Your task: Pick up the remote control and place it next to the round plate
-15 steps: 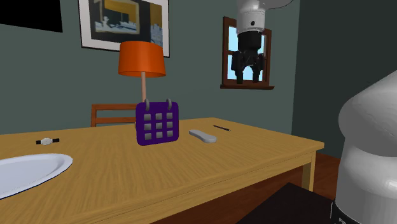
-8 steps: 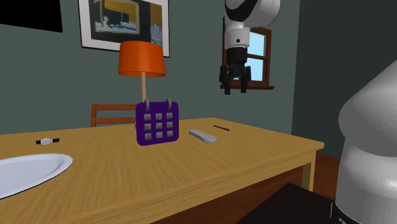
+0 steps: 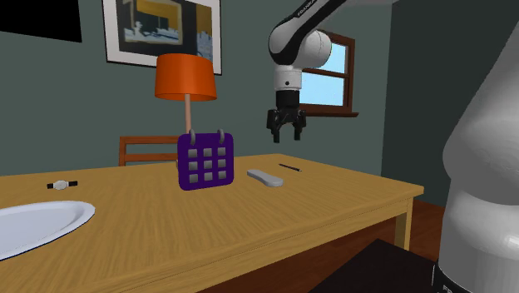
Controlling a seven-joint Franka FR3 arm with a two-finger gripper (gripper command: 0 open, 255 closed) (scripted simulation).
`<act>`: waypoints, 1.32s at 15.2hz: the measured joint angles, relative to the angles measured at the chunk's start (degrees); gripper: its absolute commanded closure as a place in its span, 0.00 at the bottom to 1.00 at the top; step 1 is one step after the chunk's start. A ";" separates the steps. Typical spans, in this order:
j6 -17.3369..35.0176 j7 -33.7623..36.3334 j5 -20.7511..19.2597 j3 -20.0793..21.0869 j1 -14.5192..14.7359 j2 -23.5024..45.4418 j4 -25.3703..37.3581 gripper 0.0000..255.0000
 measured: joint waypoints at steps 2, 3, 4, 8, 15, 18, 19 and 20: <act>1.69 -0.06 0.83 -0.22 0.16 4.18 2.13 0.00; 2.24 -0.32 1.21 -0.45 0.12 6.02 3.27 0.00; 3.23 -0.59 1.67 -0.68 0.10 8.30 4.43 0.00; 6.65 -1.37 3.80 -1.06 0.10 18.13 10.11 0.00; 9.32 -2.46 6.66 -0.98 -0.37 30.09 18.43 0.00; 11.36 -2.58 6.89 -0.91 -0.39 31.30 17.57 0.00; 11.99 -2.66 6.99 -0.89 -0.42 31.88 17.53 0.00; 12.46 -2.69 7.03 -0.88 -0.42 32.07 17.24 0.00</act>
